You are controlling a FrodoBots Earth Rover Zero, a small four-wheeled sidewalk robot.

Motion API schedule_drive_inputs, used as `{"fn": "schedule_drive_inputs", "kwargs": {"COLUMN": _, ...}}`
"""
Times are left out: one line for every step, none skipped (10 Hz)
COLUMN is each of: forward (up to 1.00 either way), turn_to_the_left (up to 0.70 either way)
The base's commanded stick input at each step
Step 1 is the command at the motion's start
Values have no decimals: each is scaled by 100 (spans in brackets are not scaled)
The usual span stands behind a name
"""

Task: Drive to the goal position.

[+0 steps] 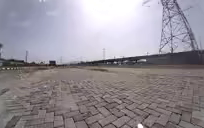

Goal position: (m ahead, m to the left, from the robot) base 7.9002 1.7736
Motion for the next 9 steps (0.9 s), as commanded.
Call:
{"fn": "schedule_drive_inputs", "kwargs": {"forward": 100, "turn_to_the_left": 0}}
{"fn": "schedule_drive_inputs", "kwargs": {"forward": 100, "turn_to_the_left": 0}}
{"fn": "schedule_drive_inputs", "kwargs": {"forward": 100, "turn_to_the_left": 0}}
{"fn": "schedule_drive_inputs", "kwargs": {"forward": 100, "turn_to_the_left": 0}}
{"fn": "schedule_drive_inputs", "kwargs": {"forward": 100, "turn_to_the_left": 1}}
{"fn": "schedule_drive_inputs", "kwargs": {"forward": 100, "turn_to_the_left": 1}}
{"fn": "schedule_drive_inputs", "kwargs": {"forward": 100, "turn_to_the_left": 2}}
{"fn": "schedule_drive_inputs", "kwargs": {"forward": 100, "turn_to_the_left": 6}}
{"fn": "schedule_drive_inputs", "kwargs": {"forward": 100, "turn_to_the_left": 26}}
